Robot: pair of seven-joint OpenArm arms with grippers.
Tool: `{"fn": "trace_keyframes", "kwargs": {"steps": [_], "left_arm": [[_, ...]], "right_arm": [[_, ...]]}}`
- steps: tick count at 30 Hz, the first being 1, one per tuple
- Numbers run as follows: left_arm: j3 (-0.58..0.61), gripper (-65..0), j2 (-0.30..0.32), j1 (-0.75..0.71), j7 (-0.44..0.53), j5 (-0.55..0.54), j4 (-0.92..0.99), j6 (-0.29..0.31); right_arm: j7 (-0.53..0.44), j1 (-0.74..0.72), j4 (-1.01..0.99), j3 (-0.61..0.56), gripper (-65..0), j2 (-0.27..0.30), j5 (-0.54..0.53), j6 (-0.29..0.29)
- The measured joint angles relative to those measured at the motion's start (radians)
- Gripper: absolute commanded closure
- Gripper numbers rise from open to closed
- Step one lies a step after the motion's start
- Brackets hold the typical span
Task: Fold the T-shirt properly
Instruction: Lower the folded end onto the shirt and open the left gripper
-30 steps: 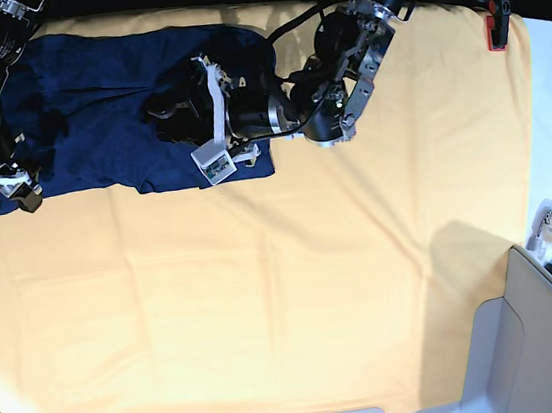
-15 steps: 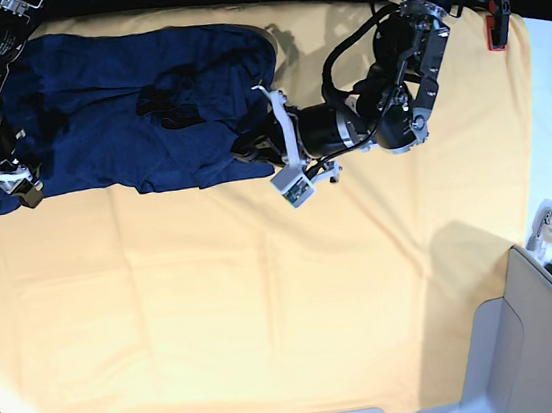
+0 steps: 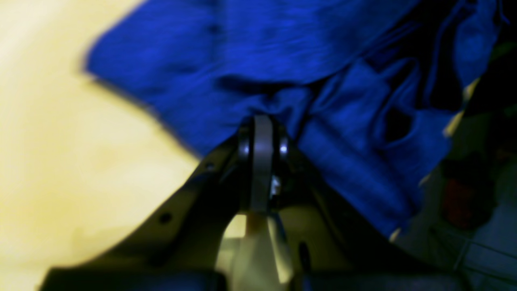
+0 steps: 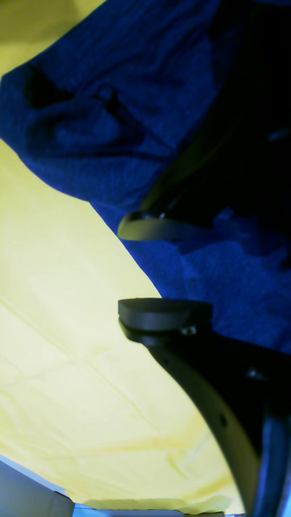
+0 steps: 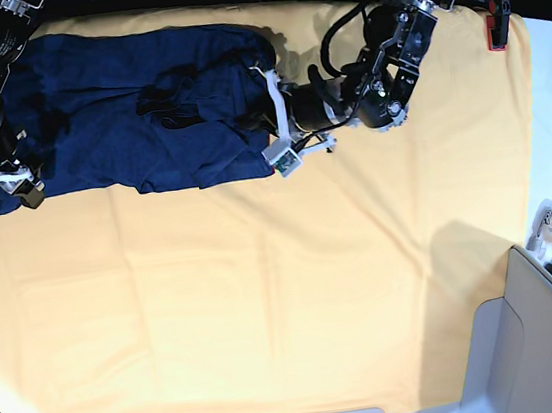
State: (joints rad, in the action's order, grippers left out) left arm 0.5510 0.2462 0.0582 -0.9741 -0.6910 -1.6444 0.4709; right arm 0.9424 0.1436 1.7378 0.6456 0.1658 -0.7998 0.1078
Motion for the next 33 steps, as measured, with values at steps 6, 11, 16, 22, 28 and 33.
{"fn": "trace_keyframes", "kwargs": {"steps": [6,11,16,22,28,33], "left_arm": [[0.003,0.0,-0.003,0.009,0.000,0.004,-0.001,0.000],[0.003,0.0,-0.003,0.009,0.000,0.004,-0.001,0.000],[0.002,0.0,-0.016,0.032,-0.001,0.005,0.000,-0.004],[0.002,0.0,-0.055,0.039,0.006,0.007,0.045,-0.004],[0.003,0.0,-0.097,0.073,0.008,0.097,0.085,-0.007],[0.003,0.0,-0.131,0.071,0.003,0.135,0.085,-0.004]], "right_arm": [[-0.001,0.007,0.000,0.000,-24.0,0.000,0.000,0.000],[0.000,0.013,-0.001,0.000,-24.0,0.000,0.003,0.000],[0.000,0.012,-0.001,0.000,-24.0,0.000,0.003,0.000],[0.000,0.014,-0.001,0.000,-24.0,0.000,0.003,0.000],[0.000,0.012,-0.001,0.000,-24.0,0.000,0.003,0.000],[0.000,0.013,-0.001,0.000,-24.0,0.000,0.001,0.000]]}}
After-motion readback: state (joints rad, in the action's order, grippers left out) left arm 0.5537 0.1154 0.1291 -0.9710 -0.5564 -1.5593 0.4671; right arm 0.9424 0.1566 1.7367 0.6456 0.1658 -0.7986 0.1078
